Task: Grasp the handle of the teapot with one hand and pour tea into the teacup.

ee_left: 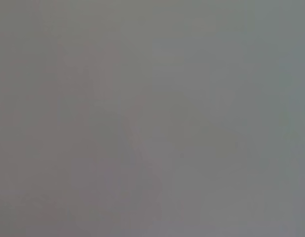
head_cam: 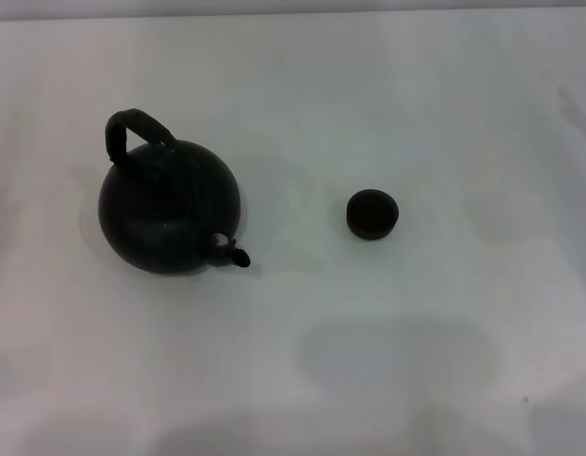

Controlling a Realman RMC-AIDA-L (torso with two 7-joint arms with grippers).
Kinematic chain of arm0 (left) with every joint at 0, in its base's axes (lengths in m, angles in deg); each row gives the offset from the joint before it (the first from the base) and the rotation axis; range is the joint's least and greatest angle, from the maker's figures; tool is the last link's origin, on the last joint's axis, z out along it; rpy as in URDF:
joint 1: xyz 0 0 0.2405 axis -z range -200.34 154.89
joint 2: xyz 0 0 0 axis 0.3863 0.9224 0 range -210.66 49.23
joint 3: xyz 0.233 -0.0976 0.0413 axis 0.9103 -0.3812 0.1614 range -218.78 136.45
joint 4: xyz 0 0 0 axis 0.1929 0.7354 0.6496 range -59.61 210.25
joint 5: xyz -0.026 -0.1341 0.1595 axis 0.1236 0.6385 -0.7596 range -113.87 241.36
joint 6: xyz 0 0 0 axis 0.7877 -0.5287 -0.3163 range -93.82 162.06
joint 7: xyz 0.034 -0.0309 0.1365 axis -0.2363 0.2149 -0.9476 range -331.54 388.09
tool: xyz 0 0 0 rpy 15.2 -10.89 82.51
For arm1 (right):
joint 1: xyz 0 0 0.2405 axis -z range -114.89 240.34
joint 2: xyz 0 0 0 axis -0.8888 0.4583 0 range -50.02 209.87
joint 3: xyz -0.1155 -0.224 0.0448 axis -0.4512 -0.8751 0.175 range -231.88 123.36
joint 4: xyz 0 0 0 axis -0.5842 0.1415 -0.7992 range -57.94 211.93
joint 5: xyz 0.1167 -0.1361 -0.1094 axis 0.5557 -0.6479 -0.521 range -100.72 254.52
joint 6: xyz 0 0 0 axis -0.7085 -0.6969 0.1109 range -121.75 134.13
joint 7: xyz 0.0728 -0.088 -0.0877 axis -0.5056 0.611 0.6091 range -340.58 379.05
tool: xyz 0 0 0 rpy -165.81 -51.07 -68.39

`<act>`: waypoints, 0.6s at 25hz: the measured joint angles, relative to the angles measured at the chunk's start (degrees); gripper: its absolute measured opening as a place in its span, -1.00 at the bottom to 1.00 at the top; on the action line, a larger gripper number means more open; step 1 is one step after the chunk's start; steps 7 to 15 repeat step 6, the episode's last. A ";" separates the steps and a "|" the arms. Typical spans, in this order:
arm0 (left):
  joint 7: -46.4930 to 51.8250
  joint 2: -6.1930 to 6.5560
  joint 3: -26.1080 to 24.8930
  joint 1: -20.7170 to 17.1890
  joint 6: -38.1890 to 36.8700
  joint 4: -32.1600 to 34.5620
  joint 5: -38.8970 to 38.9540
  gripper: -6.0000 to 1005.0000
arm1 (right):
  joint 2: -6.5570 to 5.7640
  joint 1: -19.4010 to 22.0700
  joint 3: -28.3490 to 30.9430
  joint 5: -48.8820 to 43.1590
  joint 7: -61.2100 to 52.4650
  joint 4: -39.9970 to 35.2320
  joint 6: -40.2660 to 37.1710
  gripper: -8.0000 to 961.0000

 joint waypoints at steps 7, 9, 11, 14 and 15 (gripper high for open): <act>-1.13 0.12 -0.03 0.91 2.04 -2.70 3.14 0.30 | -0.03 -0.29 0.00 4.98 5.42 -3.93 -0.69 0.76; -1.13 0.12 -0.03 0.91 2.04 -2.70 3.14 0.30 | -0.03 -0.29 0.00 4.98 5.42 -3.93 -0.69 0.76; -1.13 0.12 -0.03 0.91 2.04 -2.70 3.14 0.30 | -0.03 -0.29 0.00 4.98 5.42 -3.93 -0.69 0.76; -1.13 0.12 -0.03 0.91 2.04 -2.70 3.14 0.30 | -0.03 -0.29 0.00 4.98 5.42 -3.93 -0.69 0.76; -1.13 0.12 -0.03 0.91 2.04 -2.70 3.14 0.30 | -0.03 -0.29 0.00 4.98 5.42 -3.93 -0.69 0.76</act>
